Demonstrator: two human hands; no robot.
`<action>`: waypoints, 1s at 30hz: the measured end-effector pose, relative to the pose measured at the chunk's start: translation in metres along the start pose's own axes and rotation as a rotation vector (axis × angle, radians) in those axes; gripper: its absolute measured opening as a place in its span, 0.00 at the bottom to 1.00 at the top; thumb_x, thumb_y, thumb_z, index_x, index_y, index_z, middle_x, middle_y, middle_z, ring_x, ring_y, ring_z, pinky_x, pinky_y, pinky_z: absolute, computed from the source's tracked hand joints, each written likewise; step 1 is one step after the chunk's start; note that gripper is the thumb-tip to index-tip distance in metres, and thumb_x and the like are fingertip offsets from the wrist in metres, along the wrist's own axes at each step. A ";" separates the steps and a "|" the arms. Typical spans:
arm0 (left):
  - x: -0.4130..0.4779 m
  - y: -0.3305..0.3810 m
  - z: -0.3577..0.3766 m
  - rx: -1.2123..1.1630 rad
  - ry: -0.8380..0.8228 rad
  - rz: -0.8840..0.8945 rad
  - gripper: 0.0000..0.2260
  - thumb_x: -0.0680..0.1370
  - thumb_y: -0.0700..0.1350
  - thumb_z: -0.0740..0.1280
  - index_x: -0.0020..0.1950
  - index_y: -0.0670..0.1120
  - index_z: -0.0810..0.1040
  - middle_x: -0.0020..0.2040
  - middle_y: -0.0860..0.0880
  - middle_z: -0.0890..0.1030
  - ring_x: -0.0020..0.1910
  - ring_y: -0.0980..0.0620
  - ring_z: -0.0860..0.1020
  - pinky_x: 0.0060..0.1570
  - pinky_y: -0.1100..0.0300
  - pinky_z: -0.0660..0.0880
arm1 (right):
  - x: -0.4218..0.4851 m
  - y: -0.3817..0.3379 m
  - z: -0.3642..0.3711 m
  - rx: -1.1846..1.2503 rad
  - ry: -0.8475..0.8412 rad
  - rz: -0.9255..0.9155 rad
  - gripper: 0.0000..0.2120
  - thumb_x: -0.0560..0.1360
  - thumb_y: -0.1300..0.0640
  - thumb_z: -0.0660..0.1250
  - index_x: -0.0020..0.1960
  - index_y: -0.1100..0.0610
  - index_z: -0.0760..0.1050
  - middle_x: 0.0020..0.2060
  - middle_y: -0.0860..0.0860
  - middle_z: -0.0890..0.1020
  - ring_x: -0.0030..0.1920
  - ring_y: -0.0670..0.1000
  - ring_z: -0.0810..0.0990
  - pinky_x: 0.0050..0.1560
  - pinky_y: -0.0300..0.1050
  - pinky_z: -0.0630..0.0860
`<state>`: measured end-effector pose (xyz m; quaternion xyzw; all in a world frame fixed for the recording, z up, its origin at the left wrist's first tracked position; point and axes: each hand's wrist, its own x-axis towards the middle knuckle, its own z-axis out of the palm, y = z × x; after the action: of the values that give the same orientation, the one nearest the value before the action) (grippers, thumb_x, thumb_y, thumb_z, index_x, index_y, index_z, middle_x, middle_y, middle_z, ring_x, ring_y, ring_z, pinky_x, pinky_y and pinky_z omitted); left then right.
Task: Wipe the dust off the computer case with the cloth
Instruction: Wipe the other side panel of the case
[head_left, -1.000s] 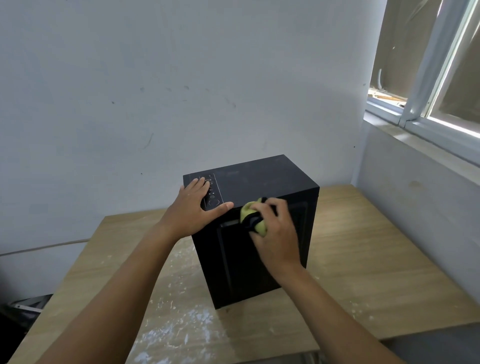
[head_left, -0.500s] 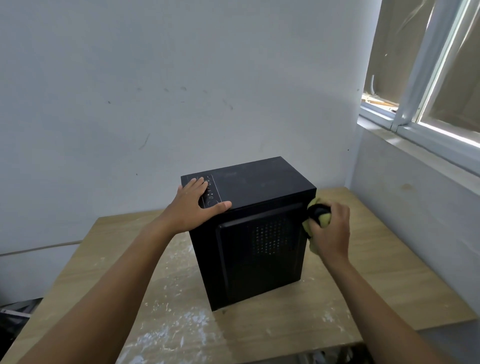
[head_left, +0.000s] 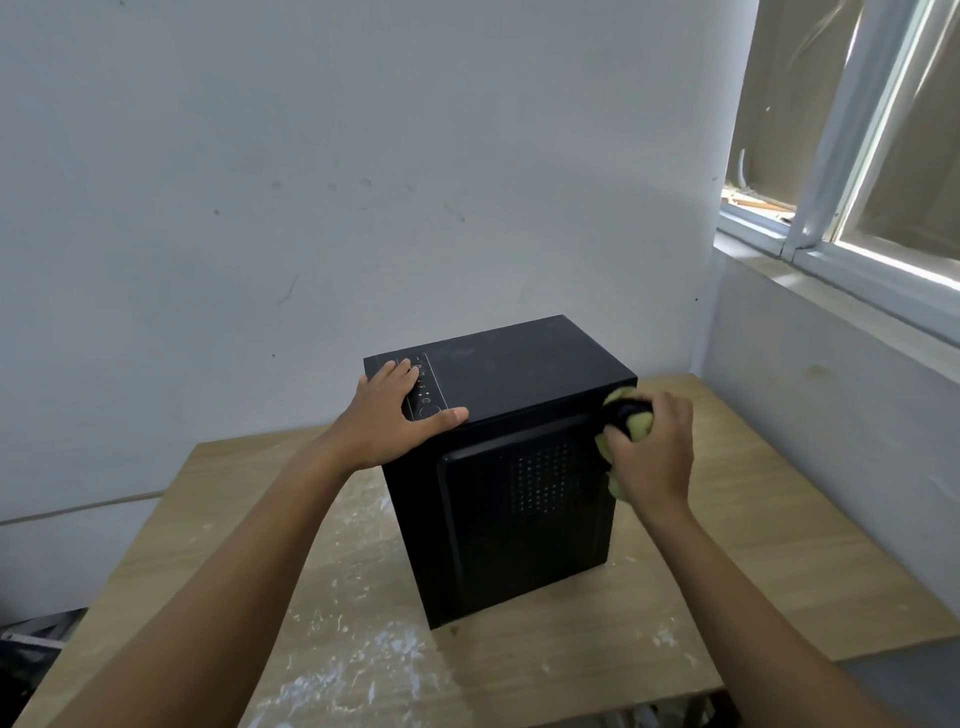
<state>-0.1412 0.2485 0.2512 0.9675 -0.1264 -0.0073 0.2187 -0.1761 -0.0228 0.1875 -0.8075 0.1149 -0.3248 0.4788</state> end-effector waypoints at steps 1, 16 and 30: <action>0.001 0.001 -0.002 0.001 -0.004 0.002 0.57 0.62 0.80 0.56 0.80 0.44 0.54 0.81 0.50 0.52 0.79 0.52 0.46 0.76 0.49 0.40 | 0.007 -0.010 -0.003 0.031 0.019 -0.029 0.17 0.68 0.66 0.72 0.54 0.54 0.74 0.55 0.51 0.71 0.45 0.40 0.68 0.46 0.29 0.63; 0.055 -0.019 -0.021 -0.083 0.096 -0.036 0.19 0.73 0.64 0.69 0.44 0.48 0.75 0.43 0.51 0.78 0.42 0.56 0.75 0.39 0.61 0.69 | 0.015 -0.024 -0.024 0.054 -0.194 0.260 0.39 0.69 0.47 0.75 0.74 0.56 0.63 0.68 0.53 0.70 0.67 0.53 0.69 0.63 0.45 0.67; 0.078 -0.030 -0.012 -0.271 0.186 -0.092 0.17 0.76 0.59 0.69 0.54 0.47 0.81 0.51 0.52 0.81 0.53 0.51 0.77 0.50 0.59 0.68 | 0.011 -0.037 0.000 0.077 -0.243 0.325 0.46 0.62 0.27 0.68 0.71 0.51 0.64 0.65 0.49 0.71 0.65 0.51 0.70 0.65 0.51 0.70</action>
<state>-0.0577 0.2603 0.2530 0.9305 -0.0589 0.0553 0.3572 -0.1722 -0.0092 0.2241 -0.7926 0.1725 -0.1477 0.5658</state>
